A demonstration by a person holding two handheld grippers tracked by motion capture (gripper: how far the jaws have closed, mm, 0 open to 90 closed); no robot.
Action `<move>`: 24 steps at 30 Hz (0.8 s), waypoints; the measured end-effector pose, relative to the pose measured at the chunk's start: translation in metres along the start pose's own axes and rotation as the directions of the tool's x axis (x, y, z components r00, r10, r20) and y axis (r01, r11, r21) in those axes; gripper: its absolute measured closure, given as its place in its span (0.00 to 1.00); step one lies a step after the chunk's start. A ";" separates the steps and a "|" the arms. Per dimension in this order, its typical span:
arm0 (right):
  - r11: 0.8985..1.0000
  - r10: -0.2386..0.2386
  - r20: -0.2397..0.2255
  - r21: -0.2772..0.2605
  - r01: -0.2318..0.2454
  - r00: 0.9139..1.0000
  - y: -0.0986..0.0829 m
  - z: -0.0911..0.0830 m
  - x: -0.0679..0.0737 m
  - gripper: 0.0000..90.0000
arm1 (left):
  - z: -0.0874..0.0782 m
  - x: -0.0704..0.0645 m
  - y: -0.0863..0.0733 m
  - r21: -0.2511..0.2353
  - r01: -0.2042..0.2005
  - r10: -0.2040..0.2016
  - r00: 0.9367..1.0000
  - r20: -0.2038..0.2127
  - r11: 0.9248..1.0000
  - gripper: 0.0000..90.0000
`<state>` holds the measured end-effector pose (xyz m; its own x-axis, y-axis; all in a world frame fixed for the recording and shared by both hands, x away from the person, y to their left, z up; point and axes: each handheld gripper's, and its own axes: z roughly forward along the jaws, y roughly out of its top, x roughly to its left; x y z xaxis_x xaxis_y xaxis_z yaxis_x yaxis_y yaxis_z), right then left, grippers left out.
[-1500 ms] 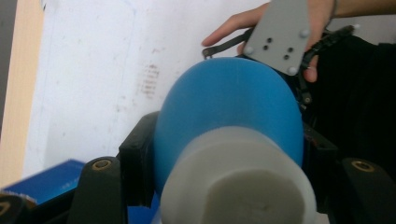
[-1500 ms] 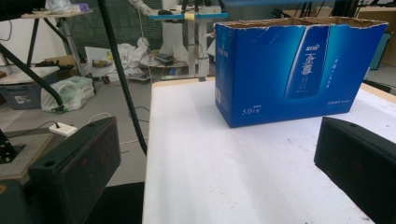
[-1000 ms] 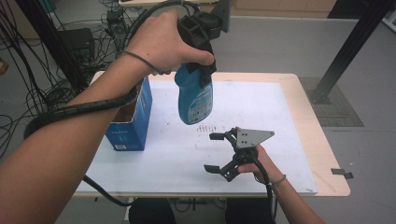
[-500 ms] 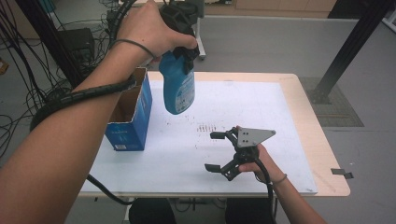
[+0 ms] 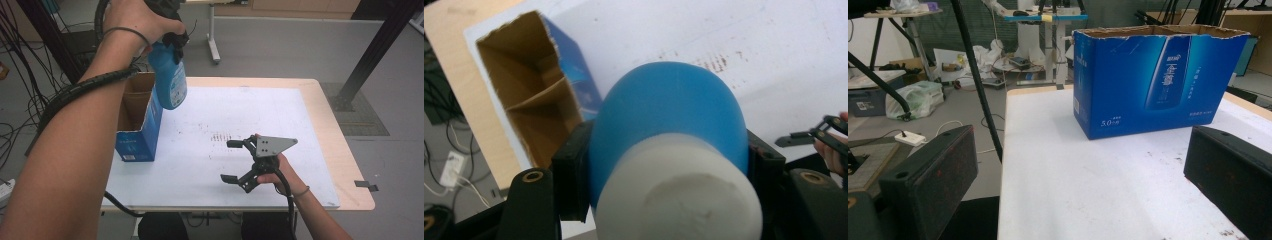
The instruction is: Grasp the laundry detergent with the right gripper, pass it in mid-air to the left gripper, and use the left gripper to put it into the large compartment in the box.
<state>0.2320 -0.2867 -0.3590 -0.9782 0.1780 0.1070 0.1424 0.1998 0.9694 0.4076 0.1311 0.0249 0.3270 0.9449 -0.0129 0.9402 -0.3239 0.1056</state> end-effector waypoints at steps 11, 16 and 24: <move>1.000 0.000 0.012 0.003 0.000 1.000 0.005 -0.005 0.001 0.01 | 0.011 0.047 -0.009 0.011 0.190 -0.190 0.981 -0.035 0.982 0.42; 1.000 0.000 0.010 0.006 0.000 1.000 0.005 -0.005 0.001 0.01 | 0.018 0.056 -0.015 0.000 0.254 -0.253 0.964 -0.086 0.967 0.42; 1.000 -0.002 0.014 0.015 0.002 1.000 0.007 -0.004 0.002 0.01 | 0.022 0.066 -0.018 -0.002 0.310 -0.308 0.943 -0.124 0.951 0.42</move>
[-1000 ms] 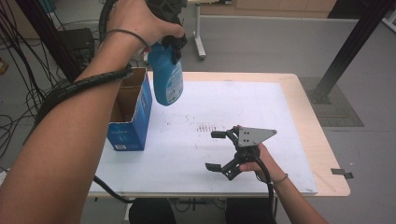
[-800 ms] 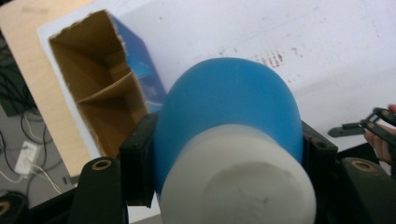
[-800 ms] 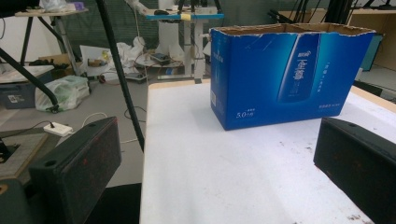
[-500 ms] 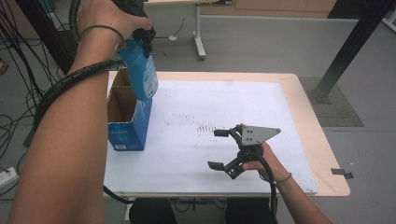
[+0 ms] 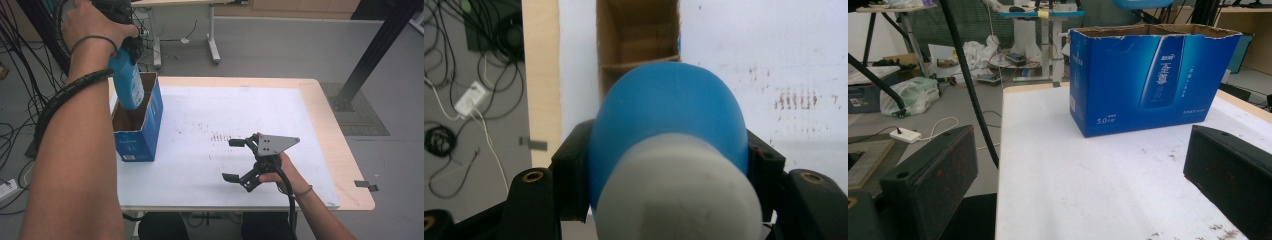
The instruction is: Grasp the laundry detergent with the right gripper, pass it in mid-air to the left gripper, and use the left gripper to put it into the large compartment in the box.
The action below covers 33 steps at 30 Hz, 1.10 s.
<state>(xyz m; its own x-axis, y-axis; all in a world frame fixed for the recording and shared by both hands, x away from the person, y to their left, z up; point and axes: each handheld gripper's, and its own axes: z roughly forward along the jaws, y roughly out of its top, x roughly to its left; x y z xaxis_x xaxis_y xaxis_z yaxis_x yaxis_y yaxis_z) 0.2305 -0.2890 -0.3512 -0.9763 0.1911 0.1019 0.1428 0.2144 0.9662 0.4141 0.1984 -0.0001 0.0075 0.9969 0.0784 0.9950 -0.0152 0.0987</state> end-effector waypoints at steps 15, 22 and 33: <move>1.000 -0.008 0.005 0.004 0.008 1.000 0.004 -0.001 -0.002 0.01 | 0.027 0.015 0.001 0.029 0.020 -0.020 1.000 0.005 0.999 0.42; 1.000 0.001 0.007 0.005 -0.001 1.000 0.001 -0.002 -0.001 0.01 | 0.046 0.019 0.000 0.041 0.026 -0.027 0.999 0.019 0.999 0.42; 1.000 0.001 0.011 0.014 -0.001 1.000 0.000 -0.004 -0.001 0.01 | 0.072 0.023 0.001 0.065 0.015 -0.017 0.999 0.039 0.998 0.42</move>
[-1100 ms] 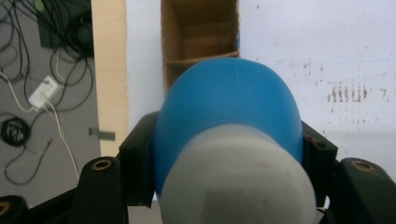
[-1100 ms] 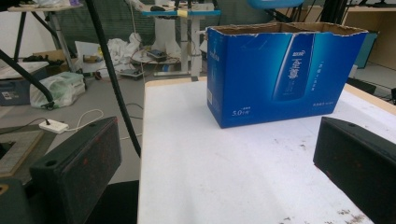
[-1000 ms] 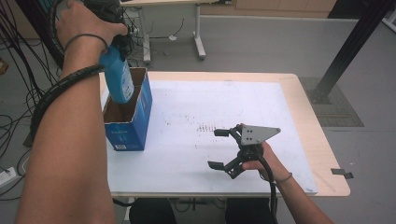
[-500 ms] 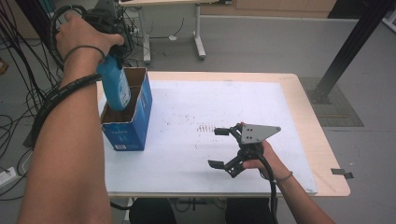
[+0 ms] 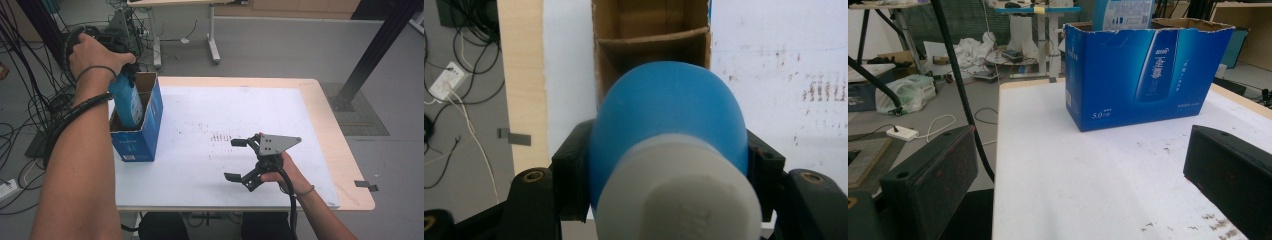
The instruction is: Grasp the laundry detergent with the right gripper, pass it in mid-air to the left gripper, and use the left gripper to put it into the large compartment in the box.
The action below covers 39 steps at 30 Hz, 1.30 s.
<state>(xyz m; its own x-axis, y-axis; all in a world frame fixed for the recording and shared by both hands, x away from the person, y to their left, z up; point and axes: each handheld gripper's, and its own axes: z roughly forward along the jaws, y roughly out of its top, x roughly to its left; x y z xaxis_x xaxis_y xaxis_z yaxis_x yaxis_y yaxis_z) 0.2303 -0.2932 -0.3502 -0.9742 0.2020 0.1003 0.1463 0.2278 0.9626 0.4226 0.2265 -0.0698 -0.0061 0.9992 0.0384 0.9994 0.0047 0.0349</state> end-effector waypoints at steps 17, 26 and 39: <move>1.000 0.008 -0.002 0.004 -0.008 1.000 -0.002 0.001 0.000 0.01 | 0.037 0.003 -0.003 0.011 -0.007 0.007 1.000 0.010 1.000 0.42; 1.000 0.015 -0.001 0.007 -0.015 1.000 -0.005 0.001 0.000 0.01 | 0.055 0.002 -0.004 0.019 -0.019 0.019 1.000 0.006 1.000 0.42; 1.000 0.020 0.002 0.008 -0.020 1.000 -0.006 0.000 0.000 0.01 | 0.074 0.002 -0.005 0.034 -0.007 0.006 1.000 0.012 0.999 0.42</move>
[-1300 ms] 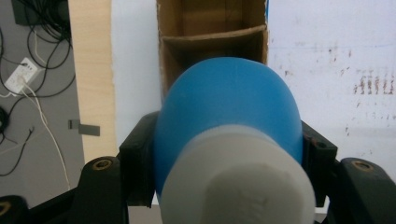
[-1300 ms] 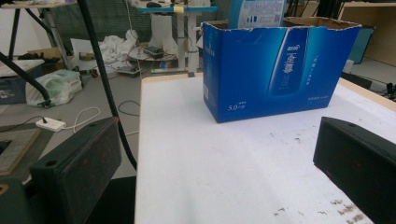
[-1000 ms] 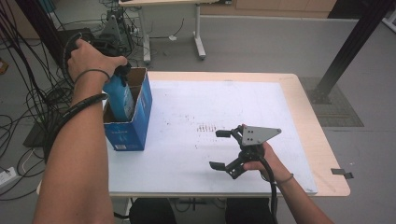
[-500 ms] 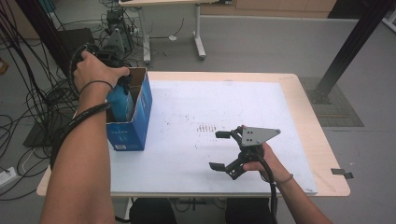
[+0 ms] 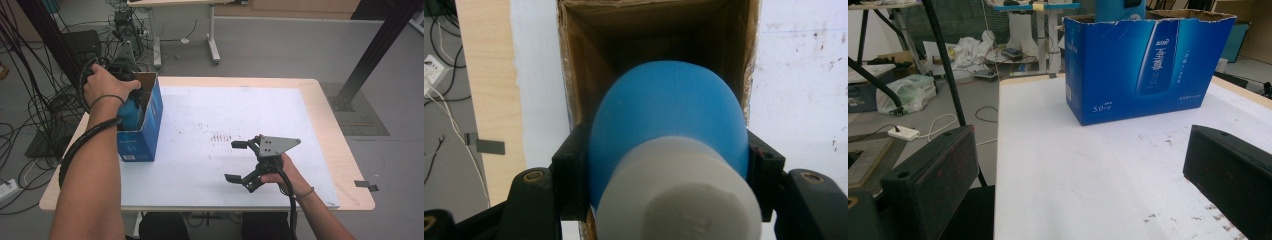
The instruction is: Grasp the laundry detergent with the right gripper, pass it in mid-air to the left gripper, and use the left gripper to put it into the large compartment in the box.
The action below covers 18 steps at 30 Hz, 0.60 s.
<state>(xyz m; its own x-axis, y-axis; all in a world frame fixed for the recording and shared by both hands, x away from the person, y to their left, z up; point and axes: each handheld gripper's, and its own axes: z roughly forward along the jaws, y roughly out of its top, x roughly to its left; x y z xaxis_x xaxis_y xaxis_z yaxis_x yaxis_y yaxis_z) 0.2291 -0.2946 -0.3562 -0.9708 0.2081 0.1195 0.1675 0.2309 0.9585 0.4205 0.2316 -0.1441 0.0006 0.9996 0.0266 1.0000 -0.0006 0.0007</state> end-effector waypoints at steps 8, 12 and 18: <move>1.000 0.003 0.002 0.003 -0.003 1.000 -0.002 0.000 0.000 0.01 | 0.017 -0.001 0.000 0.018 -0.007 0.007 1.000 0.005 1.000 0.42; 1.000 0.007 0.001 0.006 -0.007 1.000 -0.002 0.000 0.000 0.01 | 0.022 -0.001 0.000 0.022 -0.008 0.008 1.000 0.004 1.000 0.42; 1.000 0.006 -0.001 0.007 -0.006 1.000 -0.003 0.000 0.001 0.01 | 0.032 0.001 0.000 0.037 -0.015 0.015 1.000 0.010 0.999 0.42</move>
<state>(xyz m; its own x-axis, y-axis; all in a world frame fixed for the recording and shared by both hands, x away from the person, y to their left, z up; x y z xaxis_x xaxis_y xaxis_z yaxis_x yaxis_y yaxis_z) 0.2279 -0.2953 -0.3591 -0.9698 0.2089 0.1257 0.1747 0.2359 0.9560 0.4207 0.2334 -0.1763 0.0156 0.9997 0.0166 0.9992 -0.0150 -0.0363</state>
